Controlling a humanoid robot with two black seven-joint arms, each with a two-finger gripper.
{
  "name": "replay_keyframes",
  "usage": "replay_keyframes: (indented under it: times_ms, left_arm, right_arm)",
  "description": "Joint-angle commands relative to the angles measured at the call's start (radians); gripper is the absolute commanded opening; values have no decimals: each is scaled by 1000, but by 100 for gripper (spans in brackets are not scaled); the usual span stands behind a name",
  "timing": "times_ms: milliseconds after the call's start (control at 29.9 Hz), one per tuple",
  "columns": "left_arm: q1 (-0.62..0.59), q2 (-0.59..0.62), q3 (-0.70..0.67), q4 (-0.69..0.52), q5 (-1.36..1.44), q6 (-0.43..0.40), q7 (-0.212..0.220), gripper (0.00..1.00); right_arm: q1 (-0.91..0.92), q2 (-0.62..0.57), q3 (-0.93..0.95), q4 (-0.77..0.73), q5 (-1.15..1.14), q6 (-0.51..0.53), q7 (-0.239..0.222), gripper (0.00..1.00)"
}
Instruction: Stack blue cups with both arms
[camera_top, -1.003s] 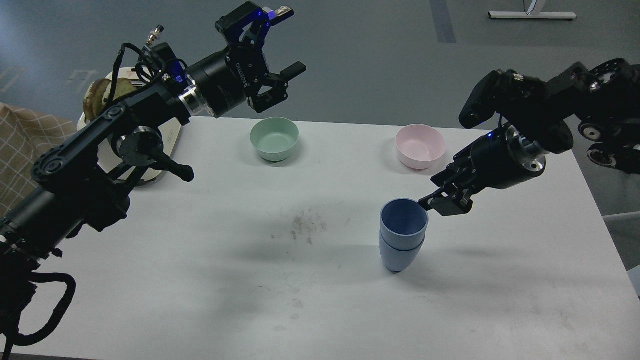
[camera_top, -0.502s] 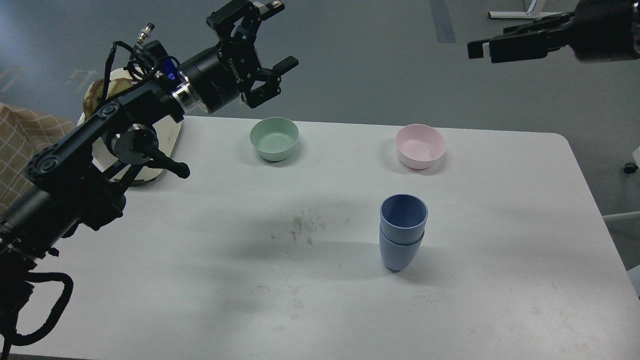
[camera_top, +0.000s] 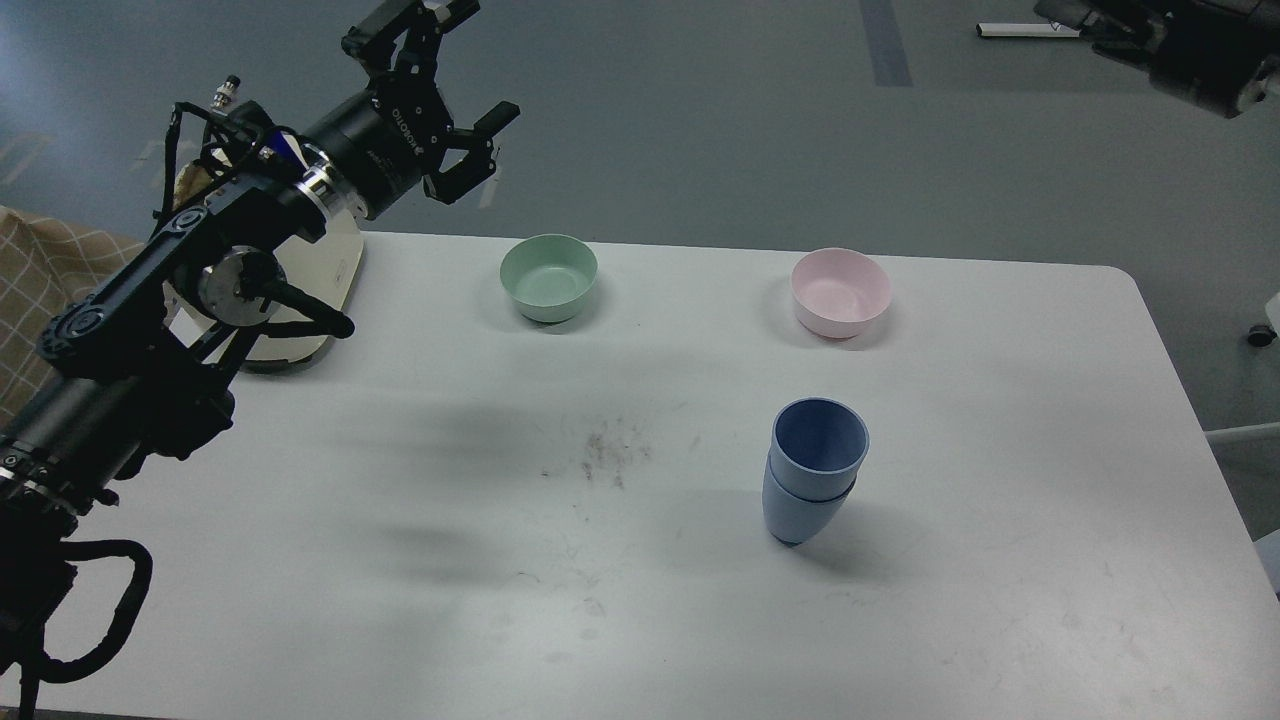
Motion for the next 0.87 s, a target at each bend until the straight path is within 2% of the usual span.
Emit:
replay_keyframes:
  times_ms: [0, 100, 201, 268, 334, 368, 502, 836]
  left_arm:
    - [8, -1, 6, 44, 0, -5, -18, 98]
    - [24, -13, 9, 63, 10, -5, -29, 98]
    - [31, -30, 12, 88, 12, -13, -75, 98]
    - [37, -35, 14, 110, 15, -28, -124, 98]
    - [37, -38, 14, 154, 12, -28, -202, 98]
    - [37, -38, 14, 165, 12, -28, -217, 98]
    - [51, -38, 25, 179, 12, -28, -233, 98]
    - [83, -84, 31, 165, 12, -28, -216, 98]
  right_arm:
    - [-125, 143, 187, -114, 43, -13, 0, 100]
    - [-223, 299, 355, -231, 46, -10, -5, 100]
    - [-264, 383, 447, -297, 46, -1, -9, 100]
    - [-290, 423, 504, -317, 50, 34, -8, 100]
    - [-344, 464, 581, -320, 105, 126, -8, 100]
    - [-358, 473, 596, -321, 128, 146, -8, 100]
    - [-410, 479, 649, -331, 210, 209, -6, 100]
    - [-479, 495, 744, -311, 211, 220, 1, 100]
